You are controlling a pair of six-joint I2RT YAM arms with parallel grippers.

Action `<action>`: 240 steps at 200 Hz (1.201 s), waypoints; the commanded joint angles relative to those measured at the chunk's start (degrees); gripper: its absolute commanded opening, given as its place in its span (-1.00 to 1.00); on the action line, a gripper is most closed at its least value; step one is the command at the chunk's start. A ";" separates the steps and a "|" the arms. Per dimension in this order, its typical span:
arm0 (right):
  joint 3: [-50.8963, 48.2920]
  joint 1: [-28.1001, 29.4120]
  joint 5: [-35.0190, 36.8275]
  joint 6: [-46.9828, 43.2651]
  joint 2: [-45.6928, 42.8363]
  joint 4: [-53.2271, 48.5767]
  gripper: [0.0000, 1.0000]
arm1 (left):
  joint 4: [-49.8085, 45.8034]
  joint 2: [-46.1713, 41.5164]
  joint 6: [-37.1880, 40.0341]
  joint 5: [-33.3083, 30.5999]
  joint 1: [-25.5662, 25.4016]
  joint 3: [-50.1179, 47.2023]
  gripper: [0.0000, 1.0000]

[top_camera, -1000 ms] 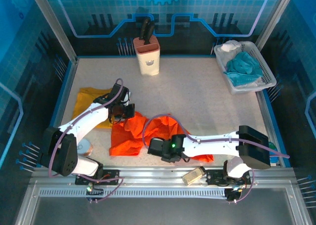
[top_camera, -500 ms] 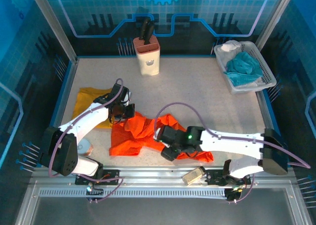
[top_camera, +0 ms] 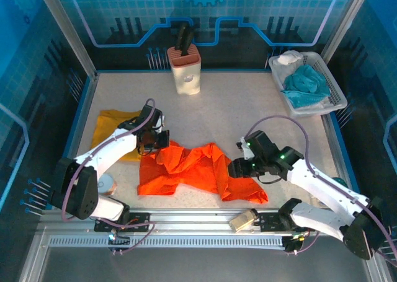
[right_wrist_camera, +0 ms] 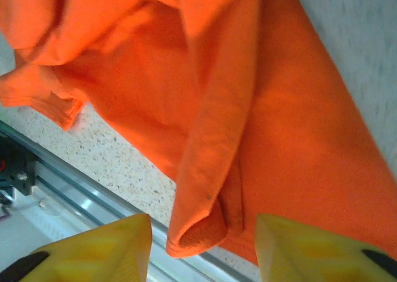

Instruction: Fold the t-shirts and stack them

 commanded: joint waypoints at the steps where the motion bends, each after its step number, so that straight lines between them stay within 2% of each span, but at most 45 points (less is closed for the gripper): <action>1: -4.70 -2.98 -10.32 8.49 0.60 4.09 -0.20 | -0.51 0.70 -0.23 1.30 0.73 1.83 -1.00; 14: -7.29 -3.77 -11.62 10.57 1.04 6.15 -0.23 | -0.42 0.62 -0.31 1.45 0.73 1.59 -1.00; 36: -11.88 -5.25 -13.96 14.80 0.95 10.46 -0.41 | -0.24 0.29 -0.49 1.72 0.73 1.11 -1.00; 107: -17.13 -5.43 -14.68 18.53 5.14 17.61 -0.56 | 0.00 0.31 -0.72 2.43 0.70 0.84 -1.00; 208: -16.48 -2.35 -14.04 18.78 11.23 21.54 -0.57 | 0.81 0.38 -1.10 2.71 0.73 0.21 -1.00; 240: -16.74 -1.04 -13.81 19.73 11.56 22.38 -0.51 | 0.98 0.63 -0.97 2.81 0.73 0.05 -1.00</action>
